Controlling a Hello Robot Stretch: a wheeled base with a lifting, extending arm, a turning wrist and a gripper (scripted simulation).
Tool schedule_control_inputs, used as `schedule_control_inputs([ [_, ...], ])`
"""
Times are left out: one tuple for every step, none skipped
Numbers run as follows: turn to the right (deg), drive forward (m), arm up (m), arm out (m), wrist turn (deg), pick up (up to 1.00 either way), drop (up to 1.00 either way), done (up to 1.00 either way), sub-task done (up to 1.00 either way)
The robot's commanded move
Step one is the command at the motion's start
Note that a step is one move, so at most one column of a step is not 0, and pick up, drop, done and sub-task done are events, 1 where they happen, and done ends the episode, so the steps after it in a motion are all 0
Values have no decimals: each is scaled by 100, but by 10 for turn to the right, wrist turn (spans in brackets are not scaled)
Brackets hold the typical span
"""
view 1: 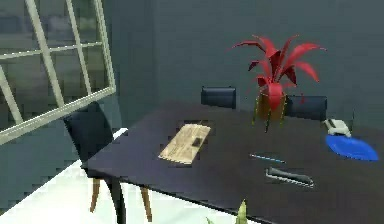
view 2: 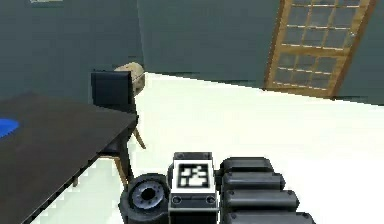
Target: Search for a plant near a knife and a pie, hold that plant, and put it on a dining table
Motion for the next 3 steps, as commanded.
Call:
schedule_control_inputs([
  [-360, 0, 0, 0, 0, 0, 0, 0, 0],
  [450, 0, 0, 0, 0, 0, 0, 0, 0],
  [450, 0, 0, 0, 0, 0, 0, 0, 0],
])
